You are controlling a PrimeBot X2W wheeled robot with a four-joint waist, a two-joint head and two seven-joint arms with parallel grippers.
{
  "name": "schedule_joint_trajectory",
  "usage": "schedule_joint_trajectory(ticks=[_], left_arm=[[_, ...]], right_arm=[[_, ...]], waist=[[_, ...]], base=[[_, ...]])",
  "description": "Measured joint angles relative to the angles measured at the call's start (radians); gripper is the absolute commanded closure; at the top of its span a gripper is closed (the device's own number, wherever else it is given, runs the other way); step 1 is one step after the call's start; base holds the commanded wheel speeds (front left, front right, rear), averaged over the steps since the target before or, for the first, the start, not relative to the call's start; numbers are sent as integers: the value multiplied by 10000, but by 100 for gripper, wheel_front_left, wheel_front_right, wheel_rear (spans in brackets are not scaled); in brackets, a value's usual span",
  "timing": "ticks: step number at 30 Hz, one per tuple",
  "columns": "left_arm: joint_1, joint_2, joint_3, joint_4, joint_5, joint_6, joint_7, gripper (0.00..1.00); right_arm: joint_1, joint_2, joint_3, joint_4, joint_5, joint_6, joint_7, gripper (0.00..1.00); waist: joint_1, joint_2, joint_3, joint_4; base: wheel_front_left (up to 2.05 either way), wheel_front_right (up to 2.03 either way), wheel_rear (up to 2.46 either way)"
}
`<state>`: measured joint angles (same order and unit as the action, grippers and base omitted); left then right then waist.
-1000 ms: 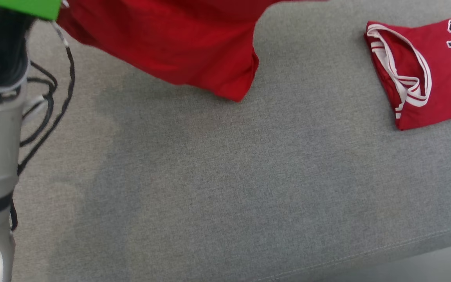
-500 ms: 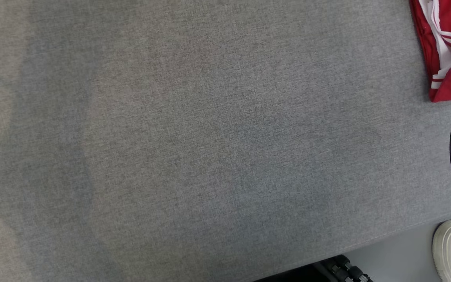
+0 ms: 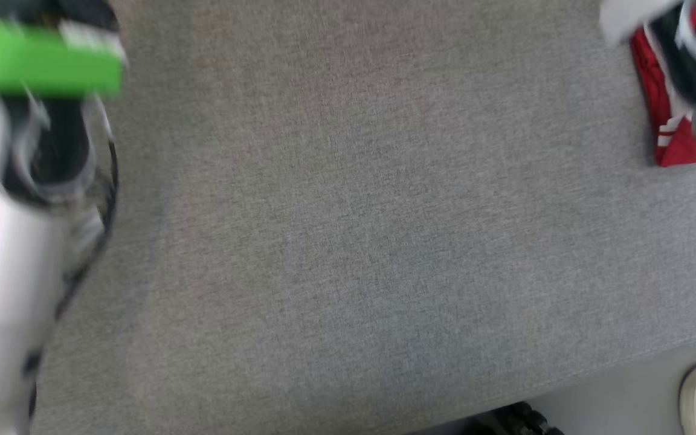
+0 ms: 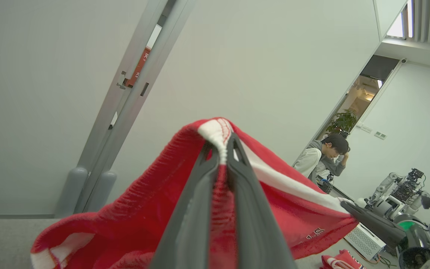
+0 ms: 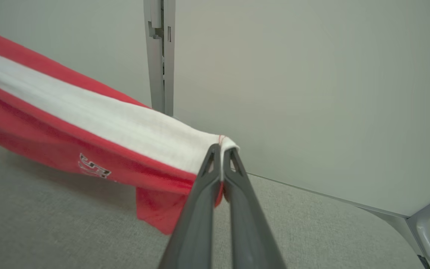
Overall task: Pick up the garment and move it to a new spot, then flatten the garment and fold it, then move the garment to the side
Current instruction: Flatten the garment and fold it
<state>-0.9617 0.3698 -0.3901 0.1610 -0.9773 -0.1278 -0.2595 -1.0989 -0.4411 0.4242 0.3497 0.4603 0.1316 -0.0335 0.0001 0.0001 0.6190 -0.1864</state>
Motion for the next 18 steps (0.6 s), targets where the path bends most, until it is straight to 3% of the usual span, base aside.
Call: schedule_joint_trajectory(ticks=[6,10,18], left_arm=[[3847,-2,201,-1177,-322,-13,-19,100],[5823,65,-629,-1624,-1074,-12,-27,100],[7927,546,-1473,-2004,-1881,-12,-23,100]], right_arm=[[3386,-790,-349,-2372,1507,2,2211,100],[5565,-1022,-679,-3789,2278,-2,4406,100],[9516,-639,-2140,-5561,2650,-2,7862,100]], waist=[[-2,0,-1155,149],[-2,0,-2014,215],[-3,0,-3655,386]], base=[[0,0,0],[0,0,0],[0,0,0]])
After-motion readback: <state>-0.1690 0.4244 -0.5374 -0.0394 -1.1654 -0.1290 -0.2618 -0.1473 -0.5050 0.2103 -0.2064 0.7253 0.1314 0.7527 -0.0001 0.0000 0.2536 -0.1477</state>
